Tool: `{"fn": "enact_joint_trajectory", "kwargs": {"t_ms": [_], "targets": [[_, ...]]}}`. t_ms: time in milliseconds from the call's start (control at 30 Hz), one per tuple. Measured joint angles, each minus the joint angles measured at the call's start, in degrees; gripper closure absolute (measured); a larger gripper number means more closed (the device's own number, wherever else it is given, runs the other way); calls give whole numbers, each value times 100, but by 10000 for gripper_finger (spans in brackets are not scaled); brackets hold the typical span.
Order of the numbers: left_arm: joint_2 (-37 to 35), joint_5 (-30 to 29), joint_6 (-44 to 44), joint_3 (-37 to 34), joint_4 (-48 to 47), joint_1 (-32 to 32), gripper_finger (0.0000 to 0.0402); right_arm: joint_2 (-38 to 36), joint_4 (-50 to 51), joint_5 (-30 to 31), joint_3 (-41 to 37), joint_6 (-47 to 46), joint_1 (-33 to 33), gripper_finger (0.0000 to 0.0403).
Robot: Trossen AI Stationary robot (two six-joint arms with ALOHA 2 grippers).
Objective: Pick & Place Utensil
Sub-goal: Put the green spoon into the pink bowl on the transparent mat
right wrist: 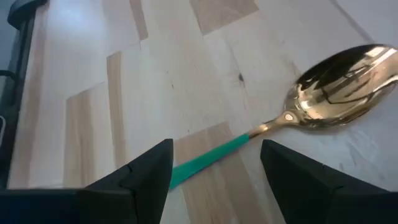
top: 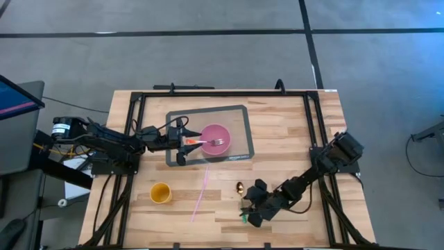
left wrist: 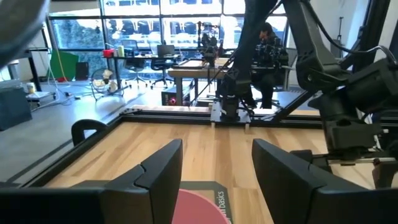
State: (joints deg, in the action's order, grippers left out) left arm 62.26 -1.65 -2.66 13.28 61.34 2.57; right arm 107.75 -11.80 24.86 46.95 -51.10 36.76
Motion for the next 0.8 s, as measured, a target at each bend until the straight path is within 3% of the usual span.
{"fn": "enact_joint_trajectory", "kwargs": {"t_ms": [233, 467, 633, 800], "targets": [[2, 3, -2, 0, 2, -1, 206, 8, 283, 288, 21, -263, -64, 163], [2, 3, -2, 0, 7, 0, 206, 19, 764, 178, 252, -348, -301, 167], [2, 3, 11, 0, 9, -2, 206, 26, 1825, 5, 680, -857, -476, 196], [2, 5, 11, 0, 7, -2, 206, 36, 2275, -88, 921, -1050, -580, 228]]}}
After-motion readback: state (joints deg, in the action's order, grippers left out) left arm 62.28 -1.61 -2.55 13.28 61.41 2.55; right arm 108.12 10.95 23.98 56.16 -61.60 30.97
